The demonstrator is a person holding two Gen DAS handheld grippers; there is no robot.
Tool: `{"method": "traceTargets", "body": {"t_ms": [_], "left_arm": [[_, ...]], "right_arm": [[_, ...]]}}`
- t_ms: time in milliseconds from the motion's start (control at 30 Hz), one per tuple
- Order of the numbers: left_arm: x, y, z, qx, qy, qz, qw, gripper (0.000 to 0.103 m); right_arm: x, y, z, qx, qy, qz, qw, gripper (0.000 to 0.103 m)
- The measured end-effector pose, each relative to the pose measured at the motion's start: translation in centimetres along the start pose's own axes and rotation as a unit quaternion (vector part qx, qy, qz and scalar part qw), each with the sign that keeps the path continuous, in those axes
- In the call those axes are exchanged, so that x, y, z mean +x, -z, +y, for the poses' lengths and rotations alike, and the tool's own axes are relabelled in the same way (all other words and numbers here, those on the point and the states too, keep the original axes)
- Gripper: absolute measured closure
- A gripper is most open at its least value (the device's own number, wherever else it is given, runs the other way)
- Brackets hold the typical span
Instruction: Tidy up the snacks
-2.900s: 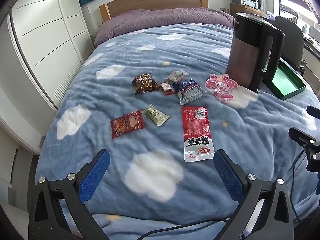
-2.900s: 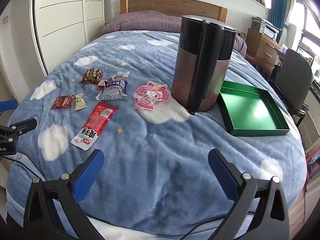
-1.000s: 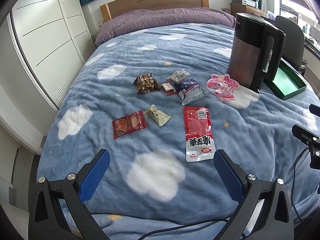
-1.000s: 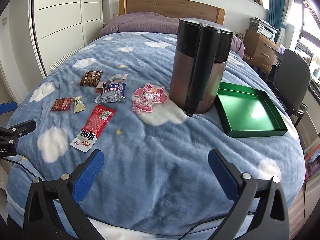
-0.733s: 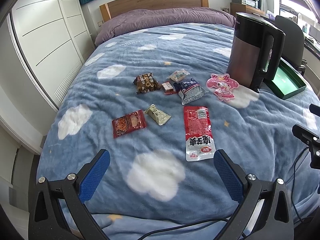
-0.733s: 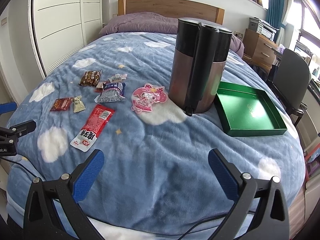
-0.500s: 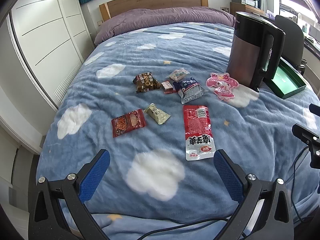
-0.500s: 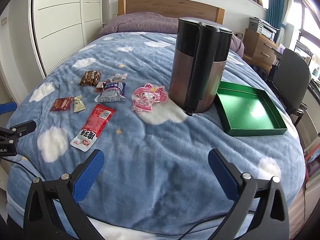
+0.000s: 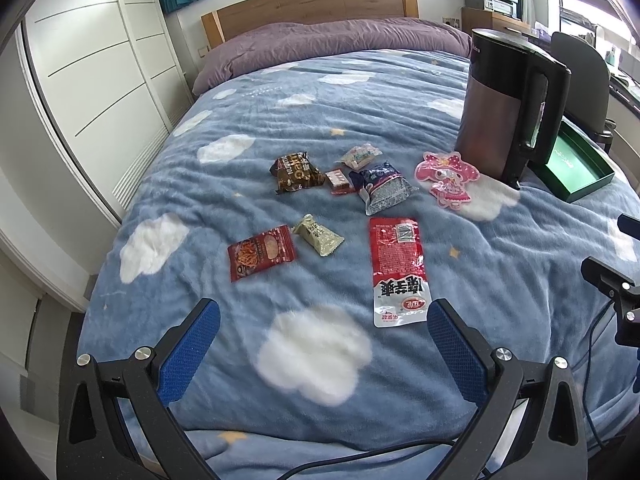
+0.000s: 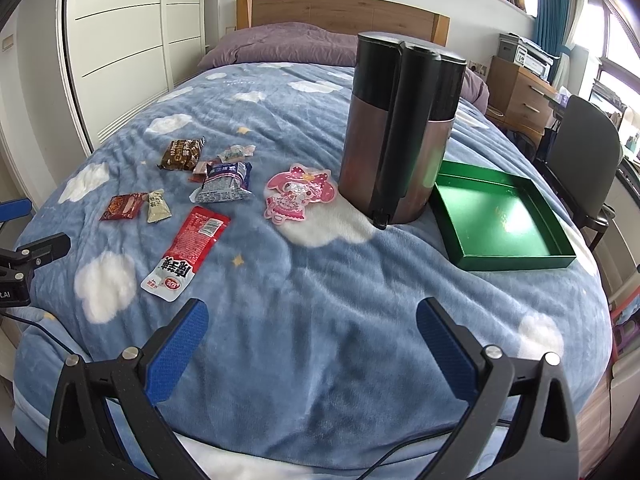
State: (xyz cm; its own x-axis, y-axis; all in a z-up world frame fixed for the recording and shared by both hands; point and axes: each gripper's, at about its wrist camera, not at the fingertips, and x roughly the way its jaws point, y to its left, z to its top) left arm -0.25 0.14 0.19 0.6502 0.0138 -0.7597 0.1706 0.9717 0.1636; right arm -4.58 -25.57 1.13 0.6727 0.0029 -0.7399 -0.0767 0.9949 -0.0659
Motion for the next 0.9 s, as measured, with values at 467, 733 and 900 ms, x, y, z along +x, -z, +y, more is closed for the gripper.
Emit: {"method": "traceTargets", "body": {"t_ms": [467,733,900], "left_arm": [[0.2,-0.1,0.0,0.006,0.0,0.005,1.0,0.001],[1.8,0.1,2.6,-0.002,0.0,0.032,0.9995,0.001],[4.0,-0.1,5.8,-0.016,-0.002,0.059,0.9981,0.001]], "right_arm": [[0.1,0.1,0.1,0.002,-0.002,0.0,1.0,0.0],[1.2,-0.3,1.9,0.006,-0.022,0.014,1.0,0.0],[2.9,-1.1,4.1,0.001,-0.047,0.03,0.998,0.0]]}}
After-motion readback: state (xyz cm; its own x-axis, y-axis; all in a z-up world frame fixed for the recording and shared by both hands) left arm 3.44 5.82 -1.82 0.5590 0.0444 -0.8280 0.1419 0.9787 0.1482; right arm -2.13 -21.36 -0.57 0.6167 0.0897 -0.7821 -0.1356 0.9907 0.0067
